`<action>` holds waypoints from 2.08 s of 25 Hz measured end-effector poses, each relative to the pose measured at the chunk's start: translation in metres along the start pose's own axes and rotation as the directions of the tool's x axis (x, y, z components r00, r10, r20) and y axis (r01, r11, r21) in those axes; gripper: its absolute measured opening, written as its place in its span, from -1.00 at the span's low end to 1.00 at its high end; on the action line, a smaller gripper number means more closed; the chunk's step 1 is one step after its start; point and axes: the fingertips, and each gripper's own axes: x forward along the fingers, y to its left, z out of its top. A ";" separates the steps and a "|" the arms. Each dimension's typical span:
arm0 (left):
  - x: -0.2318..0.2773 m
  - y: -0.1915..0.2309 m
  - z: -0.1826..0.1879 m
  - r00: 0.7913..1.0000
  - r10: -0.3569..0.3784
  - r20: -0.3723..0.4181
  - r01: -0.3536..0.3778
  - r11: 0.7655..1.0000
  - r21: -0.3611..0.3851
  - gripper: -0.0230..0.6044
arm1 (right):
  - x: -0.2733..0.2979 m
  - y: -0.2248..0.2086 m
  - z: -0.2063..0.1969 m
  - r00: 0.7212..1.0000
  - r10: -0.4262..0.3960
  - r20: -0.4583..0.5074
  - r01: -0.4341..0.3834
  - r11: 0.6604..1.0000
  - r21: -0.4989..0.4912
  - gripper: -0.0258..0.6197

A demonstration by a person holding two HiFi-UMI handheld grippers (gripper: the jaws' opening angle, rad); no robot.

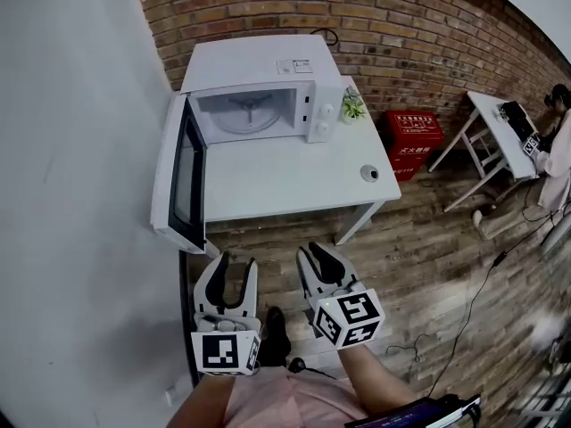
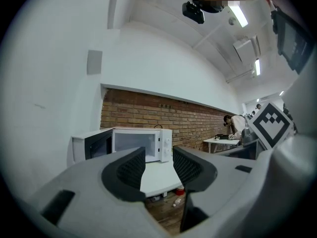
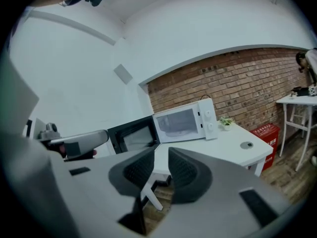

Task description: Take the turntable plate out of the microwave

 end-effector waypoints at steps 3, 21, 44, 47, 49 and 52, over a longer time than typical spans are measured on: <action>0.034 0.020 0.004 1.000 -0.014 0.006 0.014 1.000 -0.004 -0.36 | 0.038 -0.005 0.014 1.000 0.002 -0.004 -0.002 1.000 -0.006 -0.64; 0.157 0.061 -0.010 0.998 -0.059 -0.012 0.059 0.998 -0.017 -0.41 | 0.148 -0.066 0.070 0.998 -0.048 0.045 0.050 0.998 -0.029 -0.71; 0.298 0.140 0.013 0.968 0.253 -0.002 -0.252 0.967 0.039 -0.42 | 0.332 -0.107 0.115 0.965 0.256 -0.059 -0.260 0.963 -0.069 -0.73; 0.306 0.150 0.016 0.962 0.272 0.005 -0.272 0.962 0.039 -0.42 | 0.347 -0.104 0.120 0.959 0.275 -0.065 -0.279 0.957 -0.077 -0.73; 0.311 0.155 0.013 0.962 0.275 -0.004 -0.274 0.961 0.035 -0.42 | 0.355 -0.104 0.116 0.957 0.277 -0.080 -0.283 0.956 -0.078 -0.73; 0.316 0.160 0.004 0.964 0.266 -0.029 -0.265 0.964 0.024 -0.42 | 0.365 -0.105 0.106 0.957 0.265 -0.116 -0.274 0.959 -0.072 -0.72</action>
